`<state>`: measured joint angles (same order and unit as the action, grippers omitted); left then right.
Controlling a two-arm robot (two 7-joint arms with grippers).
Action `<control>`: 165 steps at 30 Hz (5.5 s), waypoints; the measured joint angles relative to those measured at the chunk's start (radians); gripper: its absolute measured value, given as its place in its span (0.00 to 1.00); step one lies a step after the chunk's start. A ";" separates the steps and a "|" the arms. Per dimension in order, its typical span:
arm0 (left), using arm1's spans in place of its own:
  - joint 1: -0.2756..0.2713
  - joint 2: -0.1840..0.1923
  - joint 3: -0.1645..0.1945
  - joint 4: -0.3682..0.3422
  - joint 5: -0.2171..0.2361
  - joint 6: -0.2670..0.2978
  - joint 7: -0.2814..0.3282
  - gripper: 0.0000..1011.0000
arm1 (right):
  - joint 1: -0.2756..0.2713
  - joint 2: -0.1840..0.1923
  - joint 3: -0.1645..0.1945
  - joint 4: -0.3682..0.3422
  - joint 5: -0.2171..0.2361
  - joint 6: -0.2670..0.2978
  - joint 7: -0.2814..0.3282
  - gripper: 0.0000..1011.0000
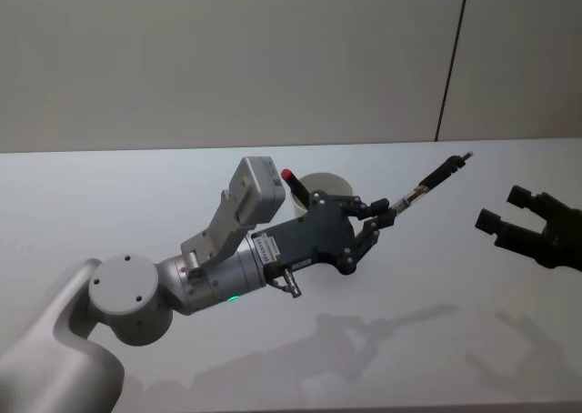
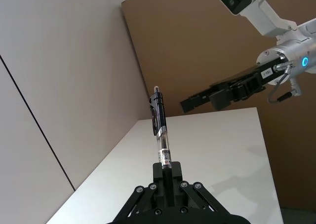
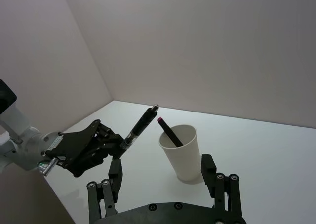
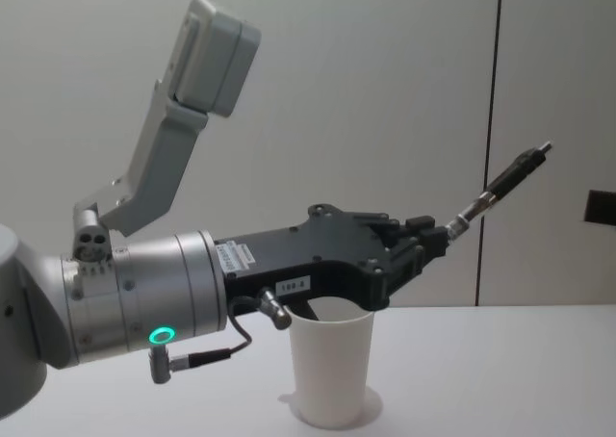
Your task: Place the pen into the pen holder.
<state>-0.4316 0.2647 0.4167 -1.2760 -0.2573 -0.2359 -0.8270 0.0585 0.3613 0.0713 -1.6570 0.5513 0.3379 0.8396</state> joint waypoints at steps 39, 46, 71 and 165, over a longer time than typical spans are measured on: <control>0.000 0.000 0.000 0.000 0.000 0.000 0.000 0.11 | -0.017 -0.086 -0.095 -0.105 0.086 0.076 -0.273 0.99; 0.000 0.000 0.000 0.000 0.000 0.000 0.000 0.11 | -0.005 -0.104 -0.113 -0.106 0.107 0.112 -0.322 0.99; 0.000 0.000 0.000 0.000 0.000 0.000 0.000 0.11 | 0.022 -0.158 -0.148 -0.115 0.229 0.182 -0.504 0.99; 0.000 0.000 0.000 0.000 -0.002 -0.001 0.000 0.12 | 0.018 -0.091 -0.184 -0.150 0.560 0.149 -0.659 0.13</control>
<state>-0.4316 0.2648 0.4167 -1.2762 -0.2594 -0.2366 -0.8271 0.0767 0.2702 -0.1131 -1.8068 1.1112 0.4870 0.1803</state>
